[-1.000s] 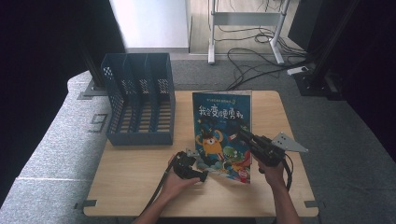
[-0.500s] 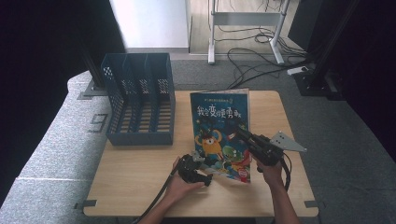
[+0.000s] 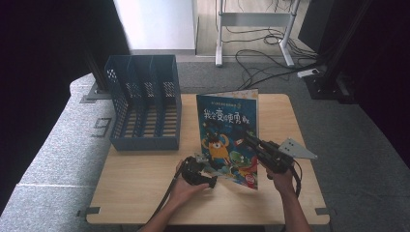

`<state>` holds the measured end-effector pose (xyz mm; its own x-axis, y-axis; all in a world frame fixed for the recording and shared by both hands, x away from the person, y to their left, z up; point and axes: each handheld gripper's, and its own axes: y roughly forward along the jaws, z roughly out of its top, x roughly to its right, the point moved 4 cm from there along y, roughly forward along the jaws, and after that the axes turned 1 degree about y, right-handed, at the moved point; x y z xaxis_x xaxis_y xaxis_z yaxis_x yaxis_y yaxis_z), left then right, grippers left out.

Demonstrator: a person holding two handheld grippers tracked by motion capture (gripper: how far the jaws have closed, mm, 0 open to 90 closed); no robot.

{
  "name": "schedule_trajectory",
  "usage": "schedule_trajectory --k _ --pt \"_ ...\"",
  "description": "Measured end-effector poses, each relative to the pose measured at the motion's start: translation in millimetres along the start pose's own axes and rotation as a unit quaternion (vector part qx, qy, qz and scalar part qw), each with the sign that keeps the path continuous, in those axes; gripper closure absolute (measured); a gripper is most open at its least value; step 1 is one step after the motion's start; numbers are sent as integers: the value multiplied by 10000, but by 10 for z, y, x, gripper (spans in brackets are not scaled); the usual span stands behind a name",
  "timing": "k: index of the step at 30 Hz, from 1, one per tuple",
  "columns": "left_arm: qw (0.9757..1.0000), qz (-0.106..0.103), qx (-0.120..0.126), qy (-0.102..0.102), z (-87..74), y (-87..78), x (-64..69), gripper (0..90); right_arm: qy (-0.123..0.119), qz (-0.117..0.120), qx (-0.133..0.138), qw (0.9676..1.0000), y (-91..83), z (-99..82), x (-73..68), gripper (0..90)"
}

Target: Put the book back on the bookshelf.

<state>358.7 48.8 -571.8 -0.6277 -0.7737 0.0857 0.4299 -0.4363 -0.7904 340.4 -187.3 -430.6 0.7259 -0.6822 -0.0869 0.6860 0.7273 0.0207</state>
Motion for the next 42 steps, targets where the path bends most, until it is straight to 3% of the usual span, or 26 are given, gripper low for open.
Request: schedule_trajectory --k 4,5,6,14,18,20,24,31,42 --pt "10000 12 -22 25 3 -2 -10 37 -20 -1 -42 10000 -6 -12 12 809" --pt "10000 -11 -21 8 2 -8 -20 37 -21 1 -50 10000 -9 -14 15 809" --pt "9998 -87 24 -168 3 -34 -67 57 -10 27 -52 10000 -15 -20 27 810" --pt "9996 -179 45 -215 -35 -85 -120 57 9 41 -4 10000 -37 -38 27 811" --pt "9994 -199 214 -190 -22 -127 -107 59 14 130 20 9999 -100 -73 18 815" --pt "9987 -129 484 -68 23 -222 -93 65 11 146 25 9999 -122 -83 10 815" --pt "9974 -168 699 -57 74 -319 -95 70 -5 171 13 9999 -151 -94 -3 814" --pt "9954 -301 895 -157 115 -388 -136 80 -33 156 -29 9999 -193 -109 -15 808" --pt "9928 -391 1128 -100 201 -478 -136 101 -80 77 -335 9994 -304 -134 -45 791"
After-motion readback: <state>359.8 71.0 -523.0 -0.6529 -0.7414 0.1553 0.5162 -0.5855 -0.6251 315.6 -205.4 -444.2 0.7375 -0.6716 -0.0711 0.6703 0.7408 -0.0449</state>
